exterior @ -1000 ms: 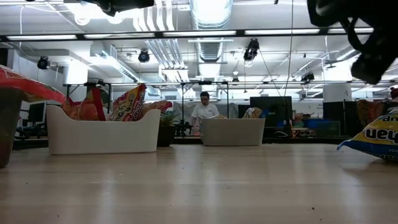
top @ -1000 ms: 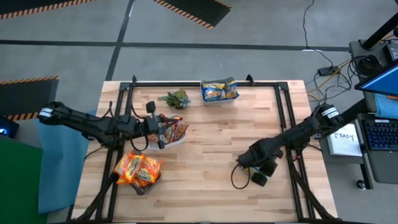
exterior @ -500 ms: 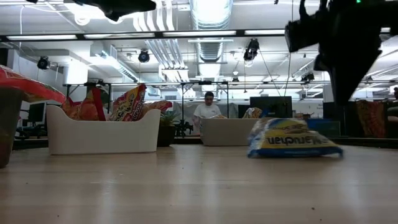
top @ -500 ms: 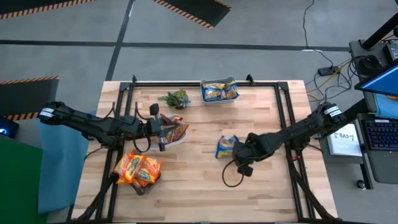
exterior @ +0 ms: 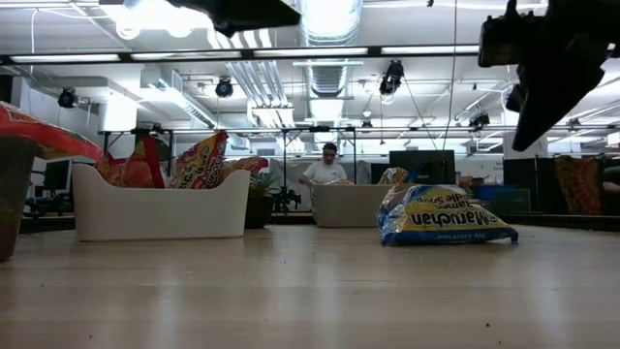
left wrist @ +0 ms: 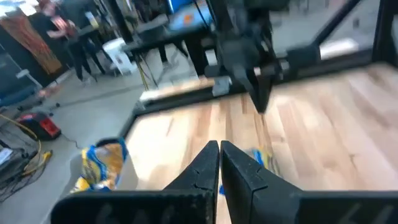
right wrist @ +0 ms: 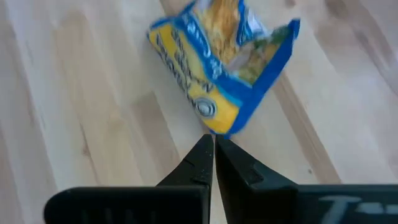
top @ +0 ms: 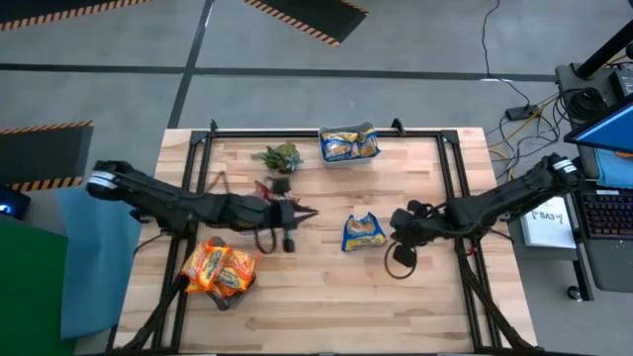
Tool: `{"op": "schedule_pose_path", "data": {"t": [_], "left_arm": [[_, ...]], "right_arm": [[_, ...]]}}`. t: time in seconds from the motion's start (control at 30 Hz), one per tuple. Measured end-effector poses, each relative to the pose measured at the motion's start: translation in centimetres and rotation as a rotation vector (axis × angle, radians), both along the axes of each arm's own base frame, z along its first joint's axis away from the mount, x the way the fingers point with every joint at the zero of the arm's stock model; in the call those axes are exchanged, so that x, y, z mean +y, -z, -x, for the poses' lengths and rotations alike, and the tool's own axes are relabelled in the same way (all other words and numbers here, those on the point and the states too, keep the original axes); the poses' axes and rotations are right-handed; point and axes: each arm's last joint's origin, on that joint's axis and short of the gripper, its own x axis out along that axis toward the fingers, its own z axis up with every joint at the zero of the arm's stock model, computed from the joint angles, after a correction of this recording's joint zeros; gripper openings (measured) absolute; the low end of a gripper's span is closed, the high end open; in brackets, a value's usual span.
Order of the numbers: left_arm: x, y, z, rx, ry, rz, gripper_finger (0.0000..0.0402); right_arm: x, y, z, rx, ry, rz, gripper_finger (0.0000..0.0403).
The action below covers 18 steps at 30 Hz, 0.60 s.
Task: Sort Maruchan noodles
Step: Put the blue noodle pack into the gray bin
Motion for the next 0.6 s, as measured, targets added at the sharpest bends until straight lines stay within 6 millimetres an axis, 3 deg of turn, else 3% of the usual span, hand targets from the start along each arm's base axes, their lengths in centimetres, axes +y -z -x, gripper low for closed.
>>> {"op": "schedule_pose_path", "data": {"t": [0.27, 0.47, 0.6], "left_arm": [[-1.1, 2.6, -5.8, 0.189, -0.002, -0.038, 0.0], [-1.8, 5.3, -9.7, 0.254, -0.005, -0.05, 0.0], [-2.2, 7.1, -11.9, 0.283, -0.008, -0.051, 0.0]], "right_arm": [[-1.5, 1.6, 1.7, -0.216, 0.052, -0.065, 0.0009], [-2.7, 2.2, 2.0, -0.235, 0.13, -0.075, 0.0012], [-3.2, 2.3, 1.9, -0.224, 0.158, -0.085, 0.0038]]}}
